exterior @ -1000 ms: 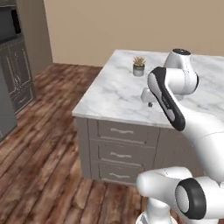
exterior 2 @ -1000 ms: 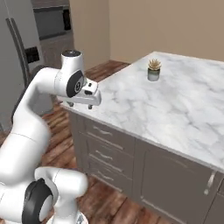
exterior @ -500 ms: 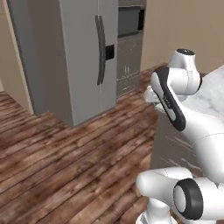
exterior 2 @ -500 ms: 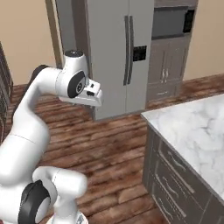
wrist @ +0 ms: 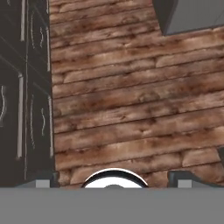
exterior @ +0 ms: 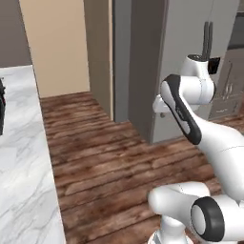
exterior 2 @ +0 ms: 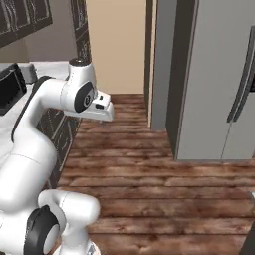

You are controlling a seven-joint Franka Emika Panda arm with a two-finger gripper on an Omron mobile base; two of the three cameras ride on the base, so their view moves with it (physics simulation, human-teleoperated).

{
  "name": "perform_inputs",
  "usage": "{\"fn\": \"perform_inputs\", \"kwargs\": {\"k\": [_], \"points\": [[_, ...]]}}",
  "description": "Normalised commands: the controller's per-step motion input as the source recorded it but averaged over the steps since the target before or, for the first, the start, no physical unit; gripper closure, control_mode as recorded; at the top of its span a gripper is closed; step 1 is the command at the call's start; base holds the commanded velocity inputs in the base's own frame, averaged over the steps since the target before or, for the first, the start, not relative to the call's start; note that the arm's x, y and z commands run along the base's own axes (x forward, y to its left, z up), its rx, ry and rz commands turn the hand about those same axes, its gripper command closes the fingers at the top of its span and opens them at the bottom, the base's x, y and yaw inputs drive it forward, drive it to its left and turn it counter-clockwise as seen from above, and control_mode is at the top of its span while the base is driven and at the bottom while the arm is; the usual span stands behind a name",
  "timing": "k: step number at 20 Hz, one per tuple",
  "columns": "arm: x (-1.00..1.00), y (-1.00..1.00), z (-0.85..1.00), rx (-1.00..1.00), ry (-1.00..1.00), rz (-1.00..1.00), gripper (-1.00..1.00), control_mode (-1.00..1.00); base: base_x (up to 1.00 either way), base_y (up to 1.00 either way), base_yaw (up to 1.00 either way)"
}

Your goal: Retrieve the fish from the fridge and place it on the saucepan with marinade on the stove.

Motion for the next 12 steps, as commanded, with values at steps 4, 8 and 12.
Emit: {"fn": "perform_inputs", "kwargs": {"k": [4,8,12], "points": [[0.0,0.0,0.0,0.0,0.0,0.0,-1.0,1.0,1.0,0.14,0.33],[0.0,0.0,0.0,0.0,0.0,0.0,-1.0,1.0,1.0,0.0,0.18],[0.0,0.0,0.0,0.0,0.0,0.0,-1.0,1.0,1.0,-0.13,0.14]]}}
